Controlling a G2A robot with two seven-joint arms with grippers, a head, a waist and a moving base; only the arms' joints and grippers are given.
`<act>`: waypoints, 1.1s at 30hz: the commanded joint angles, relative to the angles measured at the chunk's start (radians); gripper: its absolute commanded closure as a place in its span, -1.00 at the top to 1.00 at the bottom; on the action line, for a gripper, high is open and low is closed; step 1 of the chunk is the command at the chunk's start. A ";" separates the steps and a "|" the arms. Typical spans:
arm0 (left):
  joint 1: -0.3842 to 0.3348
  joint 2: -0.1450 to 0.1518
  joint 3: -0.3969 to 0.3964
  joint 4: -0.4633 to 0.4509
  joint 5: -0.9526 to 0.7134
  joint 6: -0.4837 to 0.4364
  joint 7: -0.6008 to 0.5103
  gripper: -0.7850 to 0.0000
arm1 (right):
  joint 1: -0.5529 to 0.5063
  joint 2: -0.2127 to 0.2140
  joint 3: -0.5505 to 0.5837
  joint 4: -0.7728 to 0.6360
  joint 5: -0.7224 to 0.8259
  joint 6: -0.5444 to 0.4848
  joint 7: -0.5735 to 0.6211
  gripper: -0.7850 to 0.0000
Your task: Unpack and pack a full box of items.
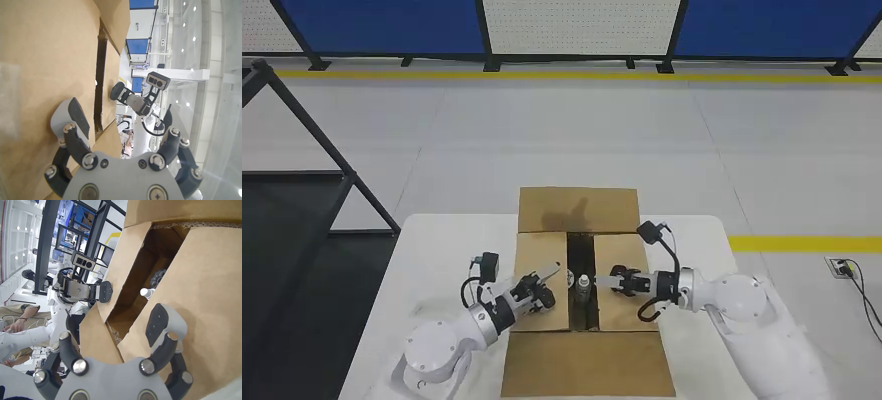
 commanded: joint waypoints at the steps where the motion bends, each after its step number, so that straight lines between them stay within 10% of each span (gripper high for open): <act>1: 0.000 0.000 0.003 0.004 0.004 0.007 -0.001 1.00 | 0.002 0.001 -0.004 0.005 0.001 0.001 0.002 1.00; 33: 0.011 -0.005 -0.007 -0.004 0.012 0.029 0.003 1.00 | 0.022 0.017 -0.036 0.006 0.014 0.002 0.009 1.00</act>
